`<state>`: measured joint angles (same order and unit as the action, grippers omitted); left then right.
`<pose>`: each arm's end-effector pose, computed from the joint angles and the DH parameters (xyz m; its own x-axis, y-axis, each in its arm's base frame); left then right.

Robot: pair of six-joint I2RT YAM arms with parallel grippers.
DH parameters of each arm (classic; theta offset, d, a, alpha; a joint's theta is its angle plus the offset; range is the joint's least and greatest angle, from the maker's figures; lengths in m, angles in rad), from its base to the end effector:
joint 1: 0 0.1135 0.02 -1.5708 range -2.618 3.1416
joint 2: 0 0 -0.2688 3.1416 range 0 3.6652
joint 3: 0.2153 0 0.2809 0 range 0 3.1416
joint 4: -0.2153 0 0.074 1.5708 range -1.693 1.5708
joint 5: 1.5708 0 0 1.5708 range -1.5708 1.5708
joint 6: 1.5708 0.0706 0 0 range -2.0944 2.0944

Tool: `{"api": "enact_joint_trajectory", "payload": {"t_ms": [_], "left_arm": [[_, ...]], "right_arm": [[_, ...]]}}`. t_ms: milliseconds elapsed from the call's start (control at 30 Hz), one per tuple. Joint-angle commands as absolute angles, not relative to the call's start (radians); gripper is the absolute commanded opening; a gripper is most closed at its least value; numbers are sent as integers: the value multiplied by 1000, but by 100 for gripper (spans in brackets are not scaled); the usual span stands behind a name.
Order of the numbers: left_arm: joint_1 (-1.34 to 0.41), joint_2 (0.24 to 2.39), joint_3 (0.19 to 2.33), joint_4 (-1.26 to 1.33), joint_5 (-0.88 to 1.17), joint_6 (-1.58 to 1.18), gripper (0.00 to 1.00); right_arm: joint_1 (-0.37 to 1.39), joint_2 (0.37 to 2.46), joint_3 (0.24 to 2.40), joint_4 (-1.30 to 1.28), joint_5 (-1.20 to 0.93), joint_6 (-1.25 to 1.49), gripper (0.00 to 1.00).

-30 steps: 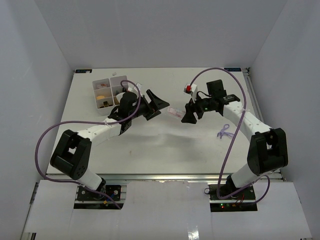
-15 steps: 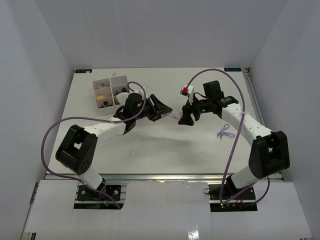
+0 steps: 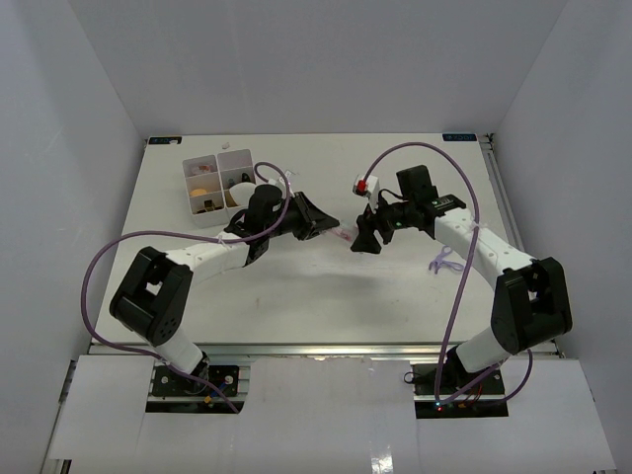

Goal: Organize the makeup

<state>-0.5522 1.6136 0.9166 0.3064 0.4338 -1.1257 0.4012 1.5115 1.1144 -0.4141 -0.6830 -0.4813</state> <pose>0.3319 -0.2393 0.1994 -0.8678 -0.4272 -0.2537 0.0548 0.4251 -0.9035 0.3223 0.1851 0.2377 -0.2663 -0.5030 -0.8223 -0.9322 0.3514 0.0869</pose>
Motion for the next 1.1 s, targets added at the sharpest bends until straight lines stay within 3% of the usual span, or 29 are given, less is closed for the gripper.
{"api": "enact_joint_trajectory", "payload": {"t_ms": [0, 67, 133, 367, 667, 833, 1067], "left_arm": [[-554, 1547, 901, 276, 451, -1073, 12], [-554, 1531, 900, 250, 438, -1050, 12], [-552, 1516, 910, 202, 417, -1022, 11], [-486, 1399, 974, -50, 291, -834, 11], [-64, 1218, 977, -208, 193, -927, 0], [87, 1293, 1085, -298, 104, -1117, 0], [122, 1445, 1279, -419, -95, -1336, 0]], "right_arm": [[397, 1463, 1101, -394, -676, -513, 72], [396, 1456, 1095, -396, -673, -519, 87], [397, 1441, 1093, -402, -665, -529, 90], [368, 1344, 1055, -402, -654, -550, 90], [289, 1273, 980, -350, -710, -520, 90], [286, 1255, 968, -342, -730, -513, 90], [276, 1235, 942, -326, -745, -503, 90]]}}
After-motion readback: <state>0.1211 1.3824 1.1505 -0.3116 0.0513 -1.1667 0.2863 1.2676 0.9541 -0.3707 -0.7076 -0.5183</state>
